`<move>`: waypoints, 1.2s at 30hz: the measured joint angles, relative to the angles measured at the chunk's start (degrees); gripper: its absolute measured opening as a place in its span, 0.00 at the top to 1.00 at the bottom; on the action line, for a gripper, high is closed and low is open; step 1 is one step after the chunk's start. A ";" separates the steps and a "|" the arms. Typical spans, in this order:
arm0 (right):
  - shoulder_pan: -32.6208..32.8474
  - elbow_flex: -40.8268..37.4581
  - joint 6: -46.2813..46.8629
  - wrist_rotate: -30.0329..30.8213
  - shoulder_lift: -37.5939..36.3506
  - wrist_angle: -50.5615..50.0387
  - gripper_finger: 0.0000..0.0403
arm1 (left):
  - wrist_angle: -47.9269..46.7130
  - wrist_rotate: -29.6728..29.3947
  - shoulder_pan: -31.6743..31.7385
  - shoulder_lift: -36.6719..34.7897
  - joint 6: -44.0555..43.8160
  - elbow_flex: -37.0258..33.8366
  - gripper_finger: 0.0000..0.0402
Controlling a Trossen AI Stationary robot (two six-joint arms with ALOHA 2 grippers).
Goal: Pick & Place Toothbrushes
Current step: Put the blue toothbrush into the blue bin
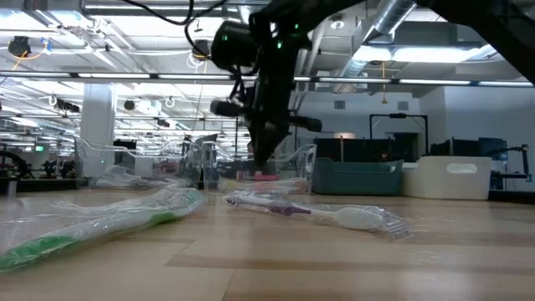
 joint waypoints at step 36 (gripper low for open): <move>-4.66 -1.95 0.67 -7.08 3.13 -8.29 1.00 | -0.16 -3.32 -1.03 -0.42 -2.60 -0.04 0.73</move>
